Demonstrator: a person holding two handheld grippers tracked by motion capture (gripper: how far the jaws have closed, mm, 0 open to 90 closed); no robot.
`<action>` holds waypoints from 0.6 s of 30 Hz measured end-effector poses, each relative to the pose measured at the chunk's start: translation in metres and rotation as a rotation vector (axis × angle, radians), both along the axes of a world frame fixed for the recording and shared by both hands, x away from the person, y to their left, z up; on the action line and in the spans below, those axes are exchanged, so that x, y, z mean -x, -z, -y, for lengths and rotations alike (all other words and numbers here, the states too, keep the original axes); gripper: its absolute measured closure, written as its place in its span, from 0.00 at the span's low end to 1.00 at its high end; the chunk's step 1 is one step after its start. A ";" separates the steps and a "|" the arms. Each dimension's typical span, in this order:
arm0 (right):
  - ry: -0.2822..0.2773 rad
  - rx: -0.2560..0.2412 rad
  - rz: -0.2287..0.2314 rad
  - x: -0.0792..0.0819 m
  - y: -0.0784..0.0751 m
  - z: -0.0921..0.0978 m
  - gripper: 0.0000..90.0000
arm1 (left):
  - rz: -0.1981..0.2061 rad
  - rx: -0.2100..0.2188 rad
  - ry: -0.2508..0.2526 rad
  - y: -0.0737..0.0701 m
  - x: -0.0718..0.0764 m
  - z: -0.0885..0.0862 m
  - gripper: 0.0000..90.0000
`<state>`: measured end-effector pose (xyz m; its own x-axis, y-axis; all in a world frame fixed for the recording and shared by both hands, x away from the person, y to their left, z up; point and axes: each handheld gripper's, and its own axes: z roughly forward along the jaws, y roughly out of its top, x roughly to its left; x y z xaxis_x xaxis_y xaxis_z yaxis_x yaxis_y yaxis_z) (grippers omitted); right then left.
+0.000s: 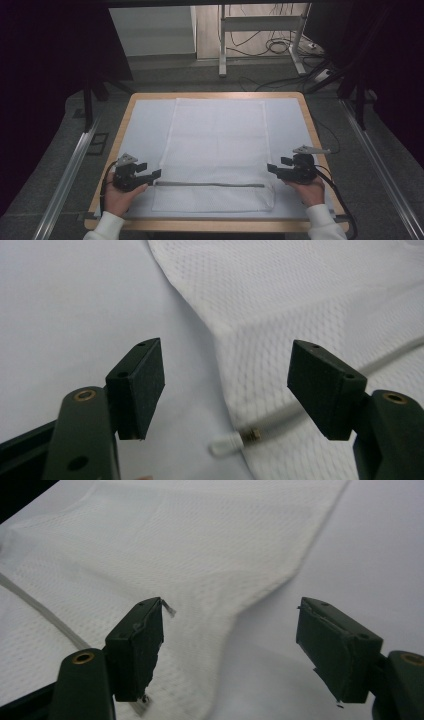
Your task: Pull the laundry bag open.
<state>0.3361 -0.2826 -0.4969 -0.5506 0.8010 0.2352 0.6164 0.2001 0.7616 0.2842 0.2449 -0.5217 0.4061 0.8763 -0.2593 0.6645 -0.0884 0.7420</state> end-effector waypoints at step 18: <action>0.048 -0.003 0.007 0.012 0.007 0.037 0.26 | -0.005 -0.024 0.012 0.005 -0.017 0.006 0.35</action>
